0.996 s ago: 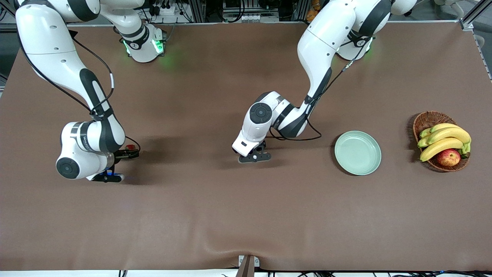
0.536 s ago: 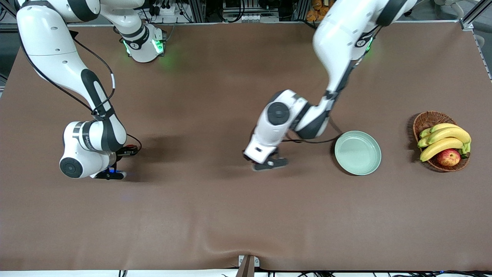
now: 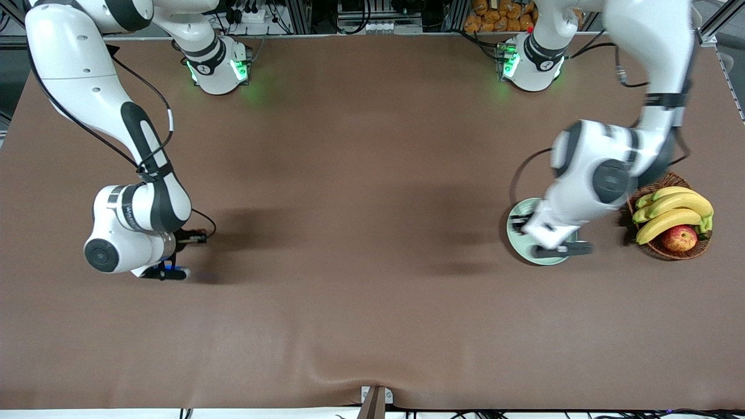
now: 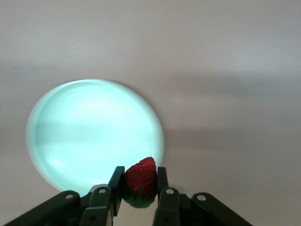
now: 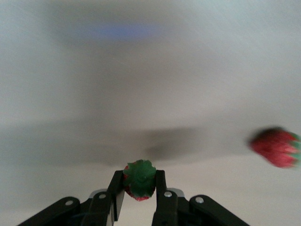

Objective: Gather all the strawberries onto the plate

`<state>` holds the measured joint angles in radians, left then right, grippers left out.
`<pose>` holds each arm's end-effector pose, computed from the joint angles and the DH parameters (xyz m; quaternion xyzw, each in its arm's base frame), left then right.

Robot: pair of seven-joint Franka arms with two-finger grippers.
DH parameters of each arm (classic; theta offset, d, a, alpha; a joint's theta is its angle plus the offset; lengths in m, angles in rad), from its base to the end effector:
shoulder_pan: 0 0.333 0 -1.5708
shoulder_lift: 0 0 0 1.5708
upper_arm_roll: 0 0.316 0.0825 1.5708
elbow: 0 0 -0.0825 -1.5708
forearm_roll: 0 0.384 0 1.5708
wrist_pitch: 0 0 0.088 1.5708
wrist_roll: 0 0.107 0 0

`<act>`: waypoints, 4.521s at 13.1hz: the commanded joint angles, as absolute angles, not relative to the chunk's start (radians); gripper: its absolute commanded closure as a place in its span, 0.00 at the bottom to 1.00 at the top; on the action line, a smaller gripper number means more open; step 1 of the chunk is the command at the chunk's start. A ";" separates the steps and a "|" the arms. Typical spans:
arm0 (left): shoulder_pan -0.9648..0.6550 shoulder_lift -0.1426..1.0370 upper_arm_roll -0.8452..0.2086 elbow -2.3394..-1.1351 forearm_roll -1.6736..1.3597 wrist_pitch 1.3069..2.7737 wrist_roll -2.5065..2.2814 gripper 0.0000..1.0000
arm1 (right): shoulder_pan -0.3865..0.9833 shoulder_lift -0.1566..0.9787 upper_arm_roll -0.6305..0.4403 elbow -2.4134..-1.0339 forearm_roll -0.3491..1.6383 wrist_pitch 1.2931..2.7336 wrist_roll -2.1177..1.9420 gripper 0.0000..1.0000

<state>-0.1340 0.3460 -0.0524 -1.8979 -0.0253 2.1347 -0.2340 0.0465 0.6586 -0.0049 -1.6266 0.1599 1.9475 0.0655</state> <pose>0.6018 -0.1131 0.3118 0.9978 0.0322 -0.0572 0.0075 0.6499 0.0381 0.2137 -0.9822 0.0529 0.1708 0.0577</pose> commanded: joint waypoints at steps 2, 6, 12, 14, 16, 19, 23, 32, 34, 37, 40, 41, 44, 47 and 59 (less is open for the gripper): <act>-0.045 0.420 -0.067 -1.933 -0.023 2.167 -0.189 1.00 | 0.202 0.644 -0.002 -1.508 0.444 1.921 0.312 1.00; -0.034 0.494 -0.066 -1.922 -0.025 2.230 -0.189 0.26 | 0.437 0.667 -0.003 -1.506 0.674 2.033 0.482 1.00; -0.060 0.345 -0.109 -1.867 -0.025 2.082 -0.224 0.00 | 0.661 0.802 -0.002 -1.497 0.894 2.389 0.482 1.00; -0.066 0.351 -0.199 -1.813 -0.026 2.019 -0.346 0.00 | 0.699 0.844 -0.002 -1.467 0.986 2.448 0.483 1.00; -0.101 0.403 -0.267 -1.783 -0.037 2.034 -0.524 0.00 | 0.721 0.865 -0.002 -1.448 1.002 2.470 0.483 0.70; -0.236 0.489 -0.273 -1.709 -0.031 2.074 -0.719 0.00 | 0.730 0.874 -0.002 -1.451 1.000 2.510 0.483 0.10; -0.334 0.560 -0.272 -1.675 -0.029 2.150 -0.837 0.00 | 0.654 0.804 -0.006 -1.511 0.993 2.467 0.476 0.00; -0.459 0.774 -0.259 -1.543 -0.025 2.390 -1.094 0.00 | 0.164 0.620 -0.014 -1.572 0.145 1.984 0.431 0.00; -0.471 0.794 -0.233 -1.543 -0.002 2.405 -1.137 0.00 | 0.100 0.624 -0.014 -1.575 -0.059 1.951 0.224 0.00; -0.485 0.815 -0.224 -1.546 0.015 2.407 -1.164 0.00 | -0.026 0.646 -0.015 -1.585 -0.092 1.959 -0.009 0.00; -0.500 0.813 -0.224 -1.555 0.021 2.404 -1.167 0.04 | -0.104 0.678 -0.015 -1.586 -0.092 1.973 -0.112 0.00; -0.500 0.813 -0.224 -1.555 0.021 2.402 -1.172 0.10 | -0.113 0.695 -0.015 -1.586 -0.092 1.989 -0.118 0.00; -0.500 0.816 -0.224 -1.557 0.052 2.399 -1.169 0.35 | -0.118 0.721 -0.014 -1.601 -0.080 2.013 -0.117 0.00; -0.499 0.816 -0.224 -1.557 0.052 2.396 -1.163 0.51 | -0.117 0.729 -0.014 -1.614 -0.078 2.010 -0.118 0.19; -0.171 0.517 -0.224 -1.672 0.054 1.965 -0.754 1.00 | -0.030 0.713 -0.002 -1.524 0.013 1.971 -0.155 1.00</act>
<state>-0.2652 0.5864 -0.2144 -1.5687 0.0383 1.9830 -0.8717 -0.0916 0.7361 -0.0046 -1.5726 -0.0455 1.9949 -0.1502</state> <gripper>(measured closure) 0.634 0.674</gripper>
